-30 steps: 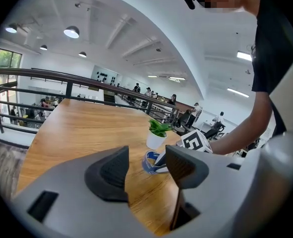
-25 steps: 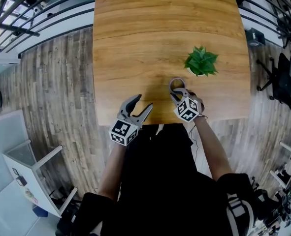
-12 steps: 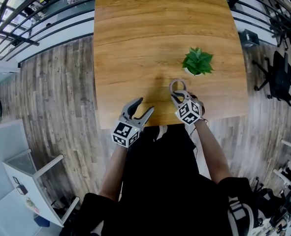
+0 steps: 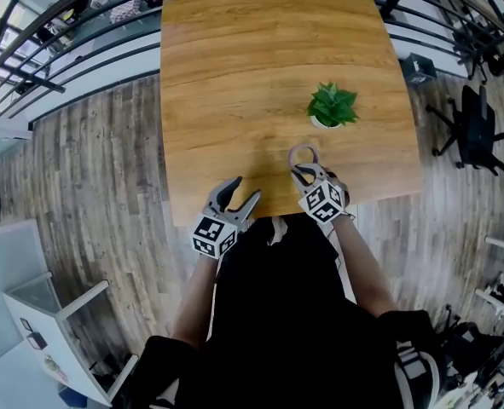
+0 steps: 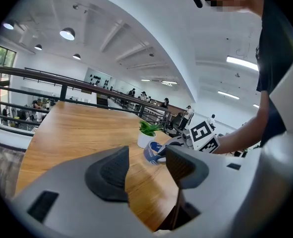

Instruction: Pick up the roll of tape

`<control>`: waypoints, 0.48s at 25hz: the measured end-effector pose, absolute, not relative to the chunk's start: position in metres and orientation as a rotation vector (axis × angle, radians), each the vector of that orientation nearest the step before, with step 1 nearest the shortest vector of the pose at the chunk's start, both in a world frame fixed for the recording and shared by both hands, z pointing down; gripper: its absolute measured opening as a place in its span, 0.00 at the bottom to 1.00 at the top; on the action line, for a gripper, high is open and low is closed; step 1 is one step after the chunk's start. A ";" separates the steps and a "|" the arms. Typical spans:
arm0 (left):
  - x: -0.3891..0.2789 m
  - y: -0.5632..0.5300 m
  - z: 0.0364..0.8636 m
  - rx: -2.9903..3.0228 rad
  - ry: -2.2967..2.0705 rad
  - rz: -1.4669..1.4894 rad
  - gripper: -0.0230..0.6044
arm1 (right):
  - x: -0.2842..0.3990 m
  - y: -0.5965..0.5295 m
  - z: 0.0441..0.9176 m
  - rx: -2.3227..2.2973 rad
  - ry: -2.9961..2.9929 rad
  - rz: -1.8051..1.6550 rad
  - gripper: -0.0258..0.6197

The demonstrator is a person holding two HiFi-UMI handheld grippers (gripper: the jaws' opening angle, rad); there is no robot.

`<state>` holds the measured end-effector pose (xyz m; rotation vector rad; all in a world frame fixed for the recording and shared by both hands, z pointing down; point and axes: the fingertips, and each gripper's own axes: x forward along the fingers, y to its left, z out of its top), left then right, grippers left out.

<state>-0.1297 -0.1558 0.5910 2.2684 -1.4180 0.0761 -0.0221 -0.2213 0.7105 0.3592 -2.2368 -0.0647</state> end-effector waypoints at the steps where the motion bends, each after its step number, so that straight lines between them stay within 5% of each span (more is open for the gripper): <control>1: -0.129 -0.154 0.591 2.271 -1.415 0.081 0.43 | -0.021 -0.218 0.708 0.376 -2.244 -0.050 0.12; 12: -0.120 -0.157 0.579 2.348 -1.365 0.106 0.43 | -0.007 -0.202 0.676 0.496 -2.333 0.028 0.12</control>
